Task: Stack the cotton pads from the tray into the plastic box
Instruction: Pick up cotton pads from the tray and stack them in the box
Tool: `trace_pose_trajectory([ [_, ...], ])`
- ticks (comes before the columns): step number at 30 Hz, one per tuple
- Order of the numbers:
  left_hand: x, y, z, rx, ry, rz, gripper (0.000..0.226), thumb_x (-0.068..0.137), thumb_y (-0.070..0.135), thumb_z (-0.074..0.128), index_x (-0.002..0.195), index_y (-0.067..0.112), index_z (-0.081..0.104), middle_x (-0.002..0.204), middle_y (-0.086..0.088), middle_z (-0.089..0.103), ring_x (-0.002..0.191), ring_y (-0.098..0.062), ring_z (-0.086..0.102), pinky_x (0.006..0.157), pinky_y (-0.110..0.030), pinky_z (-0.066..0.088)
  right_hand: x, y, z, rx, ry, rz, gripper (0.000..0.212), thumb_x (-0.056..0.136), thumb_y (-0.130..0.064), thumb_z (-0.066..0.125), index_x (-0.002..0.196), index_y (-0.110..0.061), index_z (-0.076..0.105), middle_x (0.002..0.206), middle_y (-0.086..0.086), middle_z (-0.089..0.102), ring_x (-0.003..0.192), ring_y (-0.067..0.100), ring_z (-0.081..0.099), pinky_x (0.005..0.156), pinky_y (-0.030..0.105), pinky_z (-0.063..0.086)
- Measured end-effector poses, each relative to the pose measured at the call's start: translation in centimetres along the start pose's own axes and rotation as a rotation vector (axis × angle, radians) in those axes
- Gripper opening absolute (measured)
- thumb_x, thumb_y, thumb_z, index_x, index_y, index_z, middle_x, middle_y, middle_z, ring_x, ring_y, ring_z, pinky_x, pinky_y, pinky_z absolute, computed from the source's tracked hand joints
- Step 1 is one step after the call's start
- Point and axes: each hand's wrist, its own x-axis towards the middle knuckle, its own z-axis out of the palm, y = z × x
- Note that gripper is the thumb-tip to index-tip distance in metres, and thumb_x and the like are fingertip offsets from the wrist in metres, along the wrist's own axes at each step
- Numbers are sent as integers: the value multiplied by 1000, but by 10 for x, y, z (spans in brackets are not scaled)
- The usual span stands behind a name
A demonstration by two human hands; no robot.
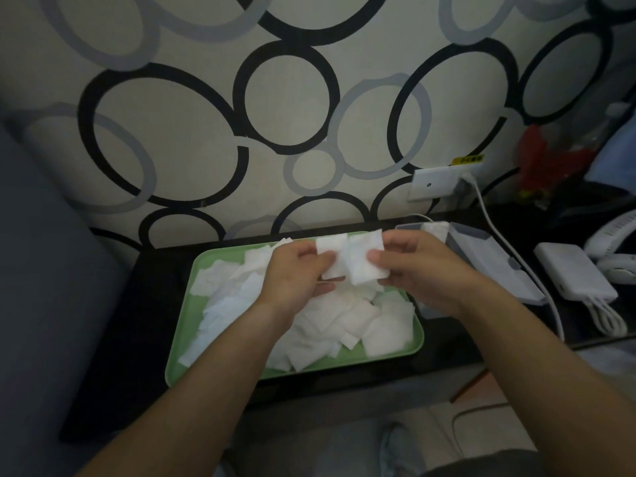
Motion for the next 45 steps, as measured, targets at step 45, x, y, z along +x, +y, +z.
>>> trace_pose_trajectory([
  [45,8,5,-14,-31,100,69,15,95,11,62,109,15,66,104,-3,70,93,-18,68,66,-26,59,29,33,-2,-1058,129,1,11,87,-13,72,97,-18,72,99,-2,68,90,12,63,79,20,49],
])
